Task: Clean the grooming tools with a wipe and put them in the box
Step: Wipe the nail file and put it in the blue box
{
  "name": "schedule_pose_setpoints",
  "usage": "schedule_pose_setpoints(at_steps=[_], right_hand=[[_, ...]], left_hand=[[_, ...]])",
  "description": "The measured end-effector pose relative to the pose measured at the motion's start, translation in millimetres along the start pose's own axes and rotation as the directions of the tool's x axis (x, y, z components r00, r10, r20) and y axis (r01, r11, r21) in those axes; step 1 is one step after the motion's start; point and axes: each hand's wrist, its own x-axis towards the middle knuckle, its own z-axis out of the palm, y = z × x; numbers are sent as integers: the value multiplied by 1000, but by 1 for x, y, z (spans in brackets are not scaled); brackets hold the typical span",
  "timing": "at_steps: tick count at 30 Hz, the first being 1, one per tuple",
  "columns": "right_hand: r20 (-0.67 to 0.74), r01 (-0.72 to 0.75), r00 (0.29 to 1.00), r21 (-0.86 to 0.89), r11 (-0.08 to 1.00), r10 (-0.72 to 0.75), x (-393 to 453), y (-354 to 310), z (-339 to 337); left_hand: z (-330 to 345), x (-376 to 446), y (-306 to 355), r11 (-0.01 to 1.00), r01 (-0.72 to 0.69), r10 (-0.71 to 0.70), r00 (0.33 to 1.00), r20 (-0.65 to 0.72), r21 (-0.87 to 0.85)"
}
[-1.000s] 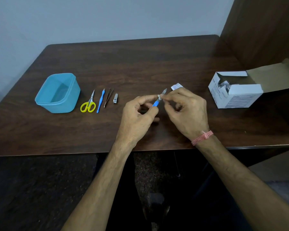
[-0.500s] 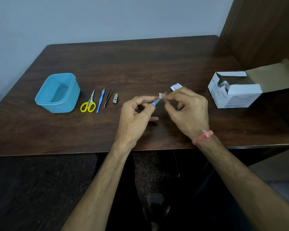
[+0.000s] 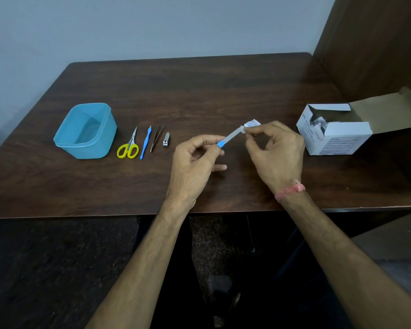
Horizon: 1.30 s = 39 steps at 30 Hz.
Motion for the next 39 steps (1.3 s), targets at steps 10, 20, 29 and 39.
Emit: schedule_pose_setpoints(at_steps=[10,20,29,39], right_hand=[[99,13,995,165,986,-30,-13,-51,30],[236,-12,969,340,940,-73,-28,-107,94],[375,-114,927,336,935,-22,-23,-92,90],[381,-144,924,342,928,3,-24,-97,87]], left_hand=[[-42,-5,45,996,-88,81,979,-186,-28],[-248,30,90,796,249,190,763,-618,552],[-249,64,114,373,426,189,835,-517,824],[-218,77,107,83,384,195,898,-393,919]])
